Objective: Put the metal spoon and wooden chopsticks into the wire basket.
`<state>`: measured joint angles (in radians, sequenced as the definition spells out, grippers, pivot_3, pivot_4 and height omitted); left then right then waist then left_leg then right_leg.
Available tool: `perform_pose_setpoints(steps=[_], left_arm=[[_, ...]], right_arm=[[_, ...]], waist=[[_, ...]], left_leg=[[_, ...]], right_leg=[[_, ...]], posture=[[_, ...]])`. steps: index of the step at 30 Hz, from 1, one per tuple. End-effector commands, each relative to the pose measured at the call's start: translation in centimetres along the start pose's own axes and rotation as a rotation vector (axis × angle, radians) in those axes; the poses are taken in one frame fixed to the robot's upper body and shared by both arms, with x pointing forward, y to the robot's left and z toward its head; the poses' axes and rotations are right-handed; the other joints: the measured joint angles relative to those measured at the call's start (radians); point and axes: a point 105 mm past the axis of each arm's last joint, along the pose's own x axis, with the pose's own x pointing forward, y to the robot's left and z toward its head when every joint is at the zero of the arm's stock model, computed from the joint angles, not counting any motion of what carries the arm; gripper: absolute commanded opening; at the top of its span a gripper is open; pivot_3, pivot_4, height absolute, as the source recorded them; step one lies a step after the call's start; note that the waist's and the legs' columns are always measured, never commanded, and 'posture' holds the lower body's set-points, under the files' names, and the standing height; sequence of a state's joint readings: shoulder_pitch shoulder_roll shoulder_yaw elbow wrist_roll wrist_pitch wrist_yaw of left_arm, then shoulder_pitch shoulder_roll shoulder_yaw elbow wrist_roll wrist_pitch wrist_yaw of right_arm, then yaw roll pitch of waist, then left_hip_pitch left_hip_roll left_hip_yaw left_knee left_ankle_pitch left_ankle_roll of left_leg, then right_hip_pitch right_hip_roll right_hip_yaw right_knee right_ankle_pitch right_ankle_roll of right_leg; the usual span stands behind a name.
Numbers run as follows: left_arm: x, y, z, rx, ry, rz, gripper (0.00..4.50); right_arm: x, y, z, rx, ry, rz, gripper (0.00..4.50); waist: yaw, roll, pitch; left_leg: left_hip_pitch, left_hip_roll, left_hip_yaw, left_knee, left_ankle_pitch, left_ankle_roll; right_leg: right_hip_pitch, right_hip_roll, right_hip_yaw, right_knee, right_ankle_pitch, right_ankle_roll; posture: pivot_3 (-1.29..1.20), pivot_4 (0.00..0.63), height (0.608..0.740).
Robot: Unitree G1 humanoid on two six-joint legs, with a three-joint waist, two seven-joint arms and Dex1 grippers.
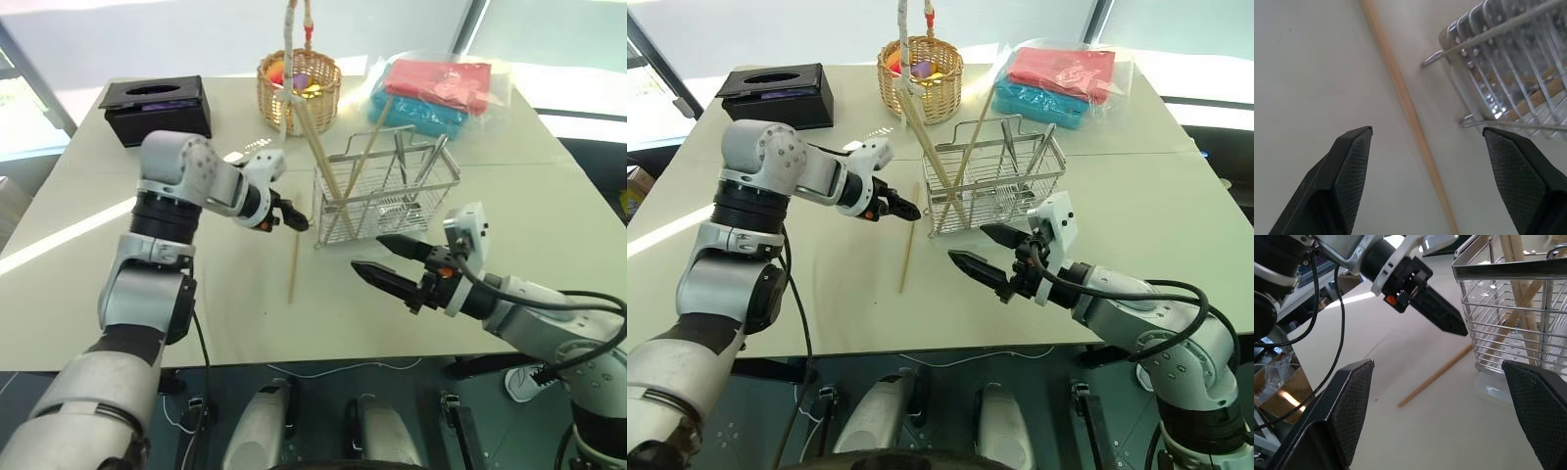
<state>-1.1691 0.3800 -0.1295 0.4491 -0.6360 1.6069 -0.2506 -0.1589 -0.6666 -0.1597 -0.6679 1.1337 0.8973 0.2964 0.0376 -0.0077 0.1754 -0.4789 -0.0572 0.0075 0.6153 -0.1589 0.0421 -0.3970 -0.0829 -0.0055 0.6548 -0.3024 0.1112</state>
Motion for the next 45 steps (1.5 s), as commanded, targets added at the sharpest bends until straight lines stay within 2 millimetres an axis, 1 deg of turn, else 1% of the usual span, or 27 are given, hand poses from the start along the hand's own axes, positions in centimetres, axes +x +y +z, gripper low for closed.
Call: perform_pose_setpoints(steps=[1,5,9,20,33,36,38,41,42,45], left_arm=[[-0.2,-0.3,0.2,0.049,0.010,0.034,3.81],[0.1,-0.2,0.1,0.073,0.037,0.081,3.81],[0.3,-0.7,0.1,0.096,0.052,0.081,3.81],[1.1,-1.2,-0.3,0.133,0.101,0.100,3.81],[1.8,-1.1,-1.5,0.168,0.152,0.106,3.81],[1.9,-1.1,-1.7,0.172,0.155,0.100,2.98],[1.8,-1.1,-1.5,0.164,0.151,0.100,2.04],[1.8,-1.0,-1.3,0.149,0.142,0.104,0.39],[1.7,-0.9,-1.2,0.144,0.139,0.107,0.06],[1.6,-0.7,-1.1,0.130,0.133,0.112,0.06]], right_arm=[[0.1,0.8,0.9,-0.032,-0.046,0.015,4.35],[0.1,0.9,0.8,-0.022,-0.057,0.008,4.35],[0.1,1.0,0.7,-0.013,-0.065,0.001,4.35],[0.5,1.5,0.3,0.009,-0.090,-0.014,4.35],[0.7,1.8,0.1,0.019,-0.106,-0.019,4.35],[0.6,1.8,0.2,0.016,-0.112,-0.022,4.35],[0.6,1.7,0.3,0.015,-0.114,-0.023,4.35],[0.5,1.7,0.3,0.014,-0.115,-0.023,4.35],[0.4,1.7,0.4,0.013,-0.115,-0.023,4.35],[0.3,1.6,0.4,0.010,-0.112,-0.025,4.35]], waist=[[0.000,0.000,0.000],[0.000,0.000,0.000],[0.000,0.000,0.000],[0.000,0.000,0.000],[-0.001,0.000,0.000],[-0.001,0.001,0.000],[0.001,0.000,0.000],[0.001,0.001,0.000],[0.001,0.000,0.000],[0.000,0.001,0.000]], left_leg=[[0.000,0.000,0.000,0.000,0.000,0.000],[0.000,0.000,0.000,0.000,0.000,0.000],[0.000,0.000,0.000,0.000,0.000,0.000],[0.000,0.000,0.000,0.000,0.000,0.000],[0.001,0.000,0.000,0.000,0.000,0.000],[0.001,0.000,0.000,0.000,0.000,0.000],[0.001,0.000,0.000,0.000,0.000,0.000],[0.001,0.000,0.000,0.000,0.000,0.000],[0.001,0.000,0.000,0.000,0.000,0.000],[0.001,0.000,0.000,0.000,0.000,0.000]], right_leg=[[0.000,0.000,0.000,0.000,0.000,0.000],[0.000,0.000,0.000,0.000,0.000,0.000],[0.000,0.000,0.000,0.000,0.000,0.000],[0.000,0.000,0.000,0.000,0.000,0.000],[0.000,0.000,0.000,0.000,0.000,0.000],[0.000,0.000,0.000,0.000,0.000,0.000],[0.000,0.000,0.000,0.000,0.000,0.000],[0.000,0.000,0.000,0.000,0.000,0.000],[0.000,0.000,0.000,0.000,0.000,0.000],[0.000,0.000,0.000,0.000,0.000,0.000]], posture=[[0.00,0.150,0.740],[0.00,0.150,0.740],[0.00,0.150,0.740],[0.00,0.150,0.740],[0.00,0.150,0.740],[0.00,0.150,0.740],[0.00,0.150,0.740],[0.00,0.150,0.740],[0.00,0.150,0.740],[0.00,0.150,0.740]])
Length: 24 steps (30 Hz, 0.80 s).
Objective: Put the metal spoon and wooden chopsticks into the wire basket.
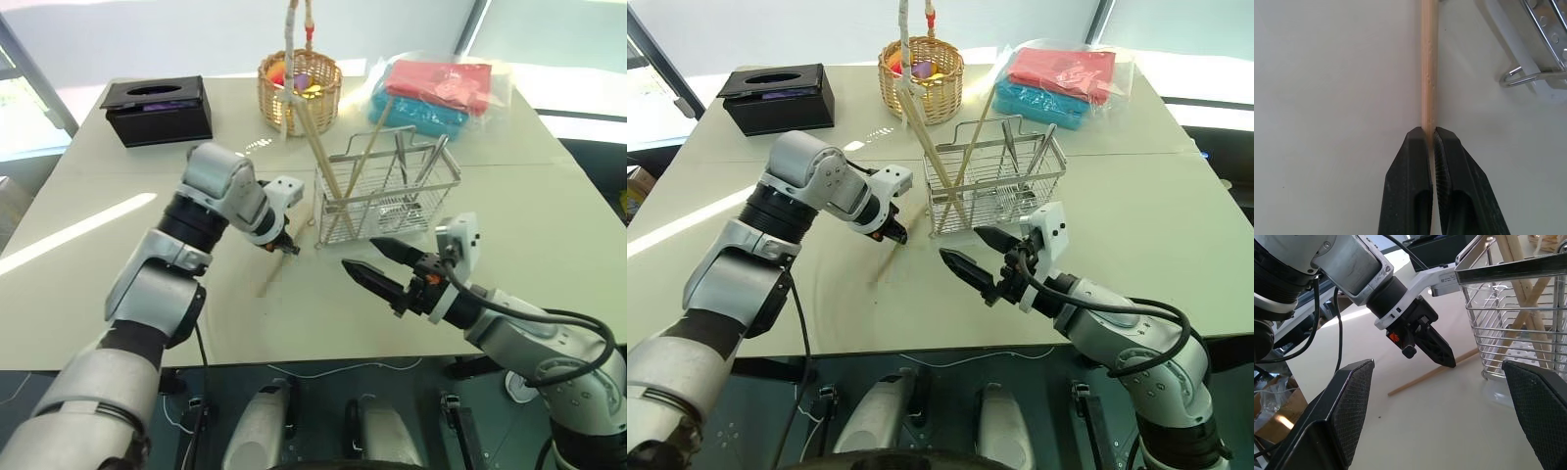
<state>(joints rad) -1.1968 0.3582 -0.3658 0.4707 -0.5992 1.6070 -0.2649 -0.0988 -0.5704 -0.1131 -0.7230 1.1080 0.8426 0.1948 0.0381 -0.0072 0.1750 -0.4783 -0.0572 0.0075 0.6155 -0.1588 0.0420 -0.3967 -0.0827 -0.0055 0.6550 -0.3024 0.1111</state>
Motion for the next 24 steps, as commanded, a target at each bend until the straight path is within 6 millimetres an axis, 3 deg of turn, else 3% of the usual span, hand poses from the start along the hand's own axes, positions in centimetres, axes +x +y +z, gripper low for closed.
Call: perform_pose_setpoints(steps=[1,8,14,18,24], left_arm=[[-0.6,0.1,0.6,-0.021,-0.027,-0.004,0.06],[-0.6,1.1,0.5,-0.095,-0.039,0.015,0.06],[-1.7,3.7,1.1,-0.199,-0.115,0.148,0.06],[-4.4,6.5,4.2,-0.220,-0.338,0.335,0.06],[-11.9,9.2,9.5,-0.223,-0.761,0.402,0.06]], right_arm=[[-0.4,0.7,1.2,-0.040,-0.043,0.023,4.35],[-0.5,0.5,1.1,-0.037,-0.033,0.022,4.35],[-0.6,0.2,1.1,-0.038,-0.023,0.026,4.35],[-0.6,0.1,1.0,-0.041,-0.018,0.030,4.35],[-1.2,-0.6,2.0,-0.085,-0.008,0.011,4.35]], waist=[[-0.001,0.000,0.000],[0.000,0.000,0.000],[0.000,0.000,0.000],[0.001,0.000,0.000],[0.001,-0.001,0.000]], left_leg=[[0.000,0.000,0.000,0.000,0.000,0.000],[0.000,0.000,0.000,0.000,0.001,0.001],[0.000,0.000,0.000,0.001,0.001,0.002],[0.000,0.000,0.000,0.001,0.001,0.002],[0.000,0.000,0.000,0.002,0.000,0.000]], right_leg=[[0.000,0.000,0.000,0.000,0.000,0.000],[0.000,0.000,0.000,0.000,0.000,0.000],[0.000,0.000,0.000,0.001,0.000,0.000],[0.000,0.001,0.000,0.003,0.000,0.000],[-0.001,0.001,0.000,0.003,0.000,0.000]], posture=[[0.00,0.150,0.740],[0.00,0.150,0.740],[0.00,0.150,0.740],[0.00,0.150,0.740],[0.00,0.150,0.740]])
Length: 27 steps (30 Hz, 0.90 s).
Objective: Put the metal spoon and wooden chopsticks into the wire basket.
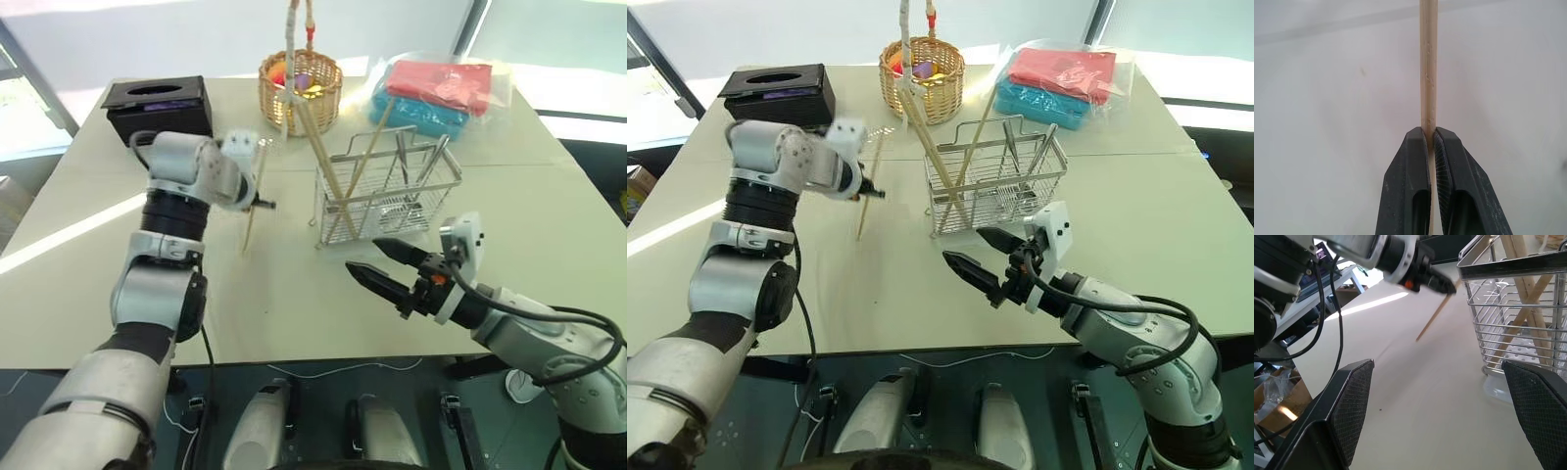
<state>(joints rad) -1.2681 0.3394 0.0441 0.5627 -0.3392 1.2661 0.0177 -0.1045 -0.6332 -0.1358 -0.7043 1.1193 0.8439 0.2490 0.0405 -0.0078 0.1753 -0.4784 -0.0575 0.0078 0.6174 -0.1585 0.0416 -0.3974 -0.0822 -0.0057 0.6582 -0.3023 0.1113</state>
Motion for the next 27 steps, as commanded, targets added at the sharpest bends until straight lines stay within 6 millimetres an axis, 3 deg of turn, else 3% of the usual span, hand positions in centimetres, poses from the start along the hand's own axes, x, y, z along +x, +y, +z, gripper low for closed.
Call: perform_pose_setpoints(steps=[1,4,7,11,15,18,22,27], left_arm=[[-3.2,1.8,6.5,0.019,-0.316,0.008,0.06],[-5.7,2.8,10.1,0.072,-0.542,-0.002,0.06],[-8.5,2.5,13.3,0.091,-0.770,-0.102,0.06],[-13.2,-0.9,15.6,0.035,-1.076,-0.461,0.06],[-16.2,-4.5,15.2,0.011,-1.229,-0.775,0.06],[-17.1,-7.8,13.6,-0.025,-1.217,-1.014,0.06],[-15.7,-11.5,9.7,-0.024,-1.100,-1.205,0.06],[-14.0,-12.8,7.4,0.007,-1.012,-1.211,0.06]], right_arm=[[-1.0,-0.3,1.9,-0.065,-0.038,-0.016,4.35],[-1.9,-0.6,2.8,-0.107,-0.023,-0.033,4.35],[-2.9,-1.3,3.8,-0.142,-0.010,-0.058,4.35],[-4.0,-2.1,4.4,-0.171,0.044,-0.085,4.35],[-4.7,-2.6,4.8,-0.189,0.078,-0.095,4.35],[-4.9,-2.9,5.2,-0.202,0.087,-0.099,4.35],[-5.2,-3.1,5.5,-0.224,0.110,-0.111,4.35],[-5.8,-3.8,6.2,-0.258,0.122,-0.150,4.35]], waist=[[-0.002,0.000,0.000],[-0.003,0.000,0.000],[0.001,0.000,0.000],[0.002,0.000,0.000],[-0.002,-0.001,0.000],[-0.003,0.000,0.000],[-0.004,0.000,-0.001],[-0.003,0.000,-0.001]], left_leg=[[0.000,0.000,0.000,0.000,0.000,0.000],[0.001,0.000,0.001,-0.002,0.000,0.000],[0.001,0.000,0.001,-0.002,0.000,0.000],[0.000,0.000,0.002,-0.001,0.000,0.000],[0.000,0.000,0.002,0.000,0.000,0.003],[0.001,0.000,0.003,0.001,0.001,0.004],[0.002,0.001,0.003,0.003,0.001,0.005],[0.001,0.001,0.003,0.010,-0.001,0.009]], right_leg=[[0.000,0.000,0.000,0.000,0.000,0.000],[0.000,0.000,0.000,0.000,0.000,0.000],[0.000,0.000,0.000,0.000,0.000,0.000],[0.001,-0.002,0.000,-0.003,0.000,0.000],[0.003,-0.002,0.000,-0.004,0.000,0.000],[0.003,-0.002,0.000,-0.004,0.000,0.000],[0.005,-0.001,0.000,-0.003,0.000,0.000],[0.005,0.000,0.000,0.001,0.000,0.000]], posture=[[0.00,0.150,0.740],[0.00,0.150,0.740],[0.00,0.150,0.740],[0.00,0.150,0.740],[0.00,0.150,0.740],[0.00,0.150,0.740],[0.00,0.150,0.740],[0.00,0.150,0.740]])
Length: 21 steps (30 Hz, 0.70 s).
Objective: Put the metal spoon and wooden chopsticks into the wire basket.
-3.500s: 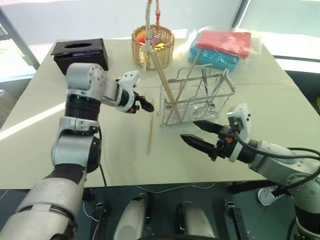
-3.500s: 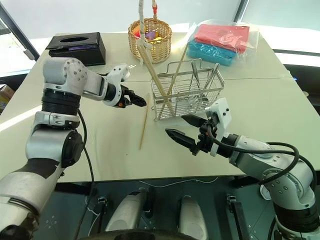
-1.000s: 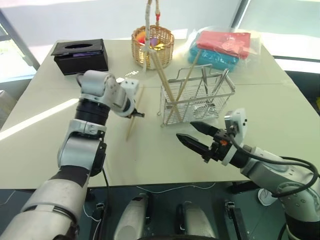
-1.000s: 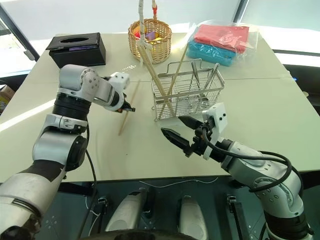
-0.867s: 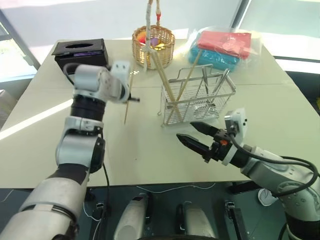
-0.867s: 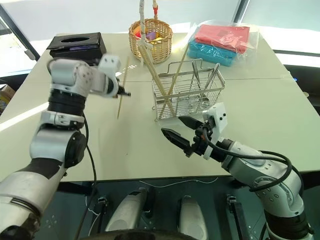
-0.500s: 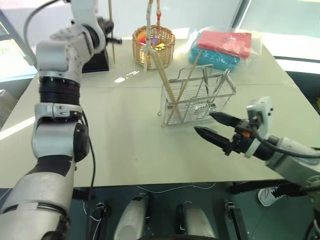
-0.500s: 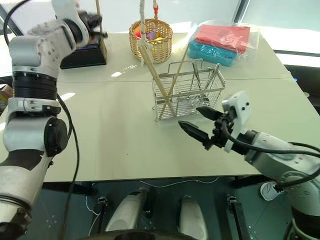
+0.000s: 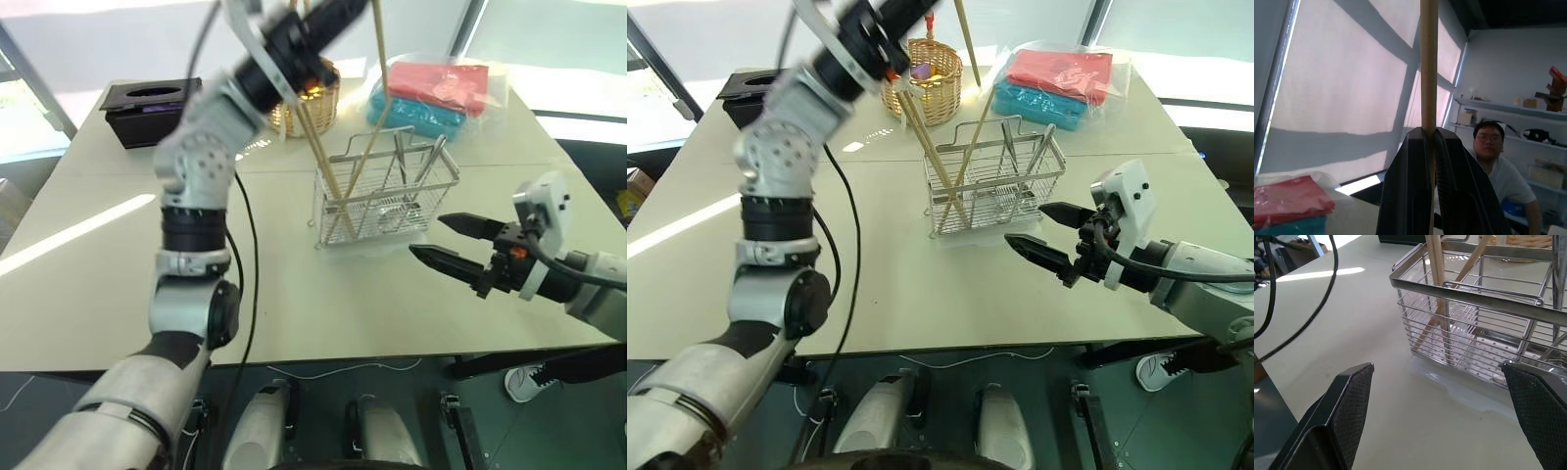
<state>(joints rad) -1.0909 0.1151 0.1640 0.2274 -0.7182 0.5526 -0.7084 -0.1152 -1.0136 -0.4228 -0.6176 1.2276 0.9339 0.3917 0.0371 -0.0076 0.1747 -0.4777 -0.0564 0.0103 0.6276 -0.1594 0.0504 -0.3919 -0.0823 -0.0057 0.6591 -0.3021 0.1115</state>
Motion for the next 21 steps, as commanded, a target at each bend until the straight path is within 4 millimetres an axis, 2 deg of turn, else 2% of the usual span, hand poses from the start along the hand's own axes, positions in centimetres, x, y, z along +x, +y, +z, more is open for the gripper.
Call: perform_pose_setpoints(steps=[1,9,14,20,21], left_arm=[[0.4,-1.4,0.8,0.073,-0.002,-0.048,0.06],[-2.1,-0.3,-1.8,0.165,0.142,0.039,0.06],[-3.6,0.5,-4.4,0.154,0.198,0.096,0.06],[-4.4,0.6,-7.1,0.165,0.248,0.107,0.06],[-4.5,0.6,-7.4,0.169,0.254,0.107,0.39]], right_arm=[[-0.8,-0.8,1.3,-0.051,-0.022,-0.042,4.35],[-0.9,-1.3,1.3,-0.055,-0.011,-0.043,4.35],[-0.5,-1.3,1.5,-0.051,-0.027,-0.035,4.35],[-0.2,-1.2,1.6,-0.049,-0.038,-0.027,4.35],[-0.2,-1.1,1.7,-0.049,-0.039,-0.026,4.35]], waist=[[0.002,0.000,0.000],[0.002,0.000,0.000],[0.003,0.000,0.000],[0.003,0.000,0.000],[0.003,0.000,0.000]], left_leg=[[0.000,0.000,0.000,0.001,0.000,0.001],[0.000,0.000,0.000,0.003,-0.002,0.002],[0.000,0.000,0.000,0.003,-0.002,0.002],[0.000,0.000,0.000,0.002,-0.002,0.002],[0.000,0.000,0.000,0.002,-0.002,0.002]], right_leg=[[0.000,0.000,0.000,0.000,0.000,0.000],[0.001,0.000,0.000,0.000,0.000,0.000],[0.002,-0.001,0.000,-0.001,0.000,0.000],[0.001,-0.001,0.000,-0.001,0.000,0.000],[0.001,-0.001,0.000,-0.001,0.000,0.000]], posture=[[0.00,0.150,0.740],[0.00,0.150,0.740],[0.00,0.150,0.740],[0.00,0.150,0.740],[0.00,0.150,0.740]])
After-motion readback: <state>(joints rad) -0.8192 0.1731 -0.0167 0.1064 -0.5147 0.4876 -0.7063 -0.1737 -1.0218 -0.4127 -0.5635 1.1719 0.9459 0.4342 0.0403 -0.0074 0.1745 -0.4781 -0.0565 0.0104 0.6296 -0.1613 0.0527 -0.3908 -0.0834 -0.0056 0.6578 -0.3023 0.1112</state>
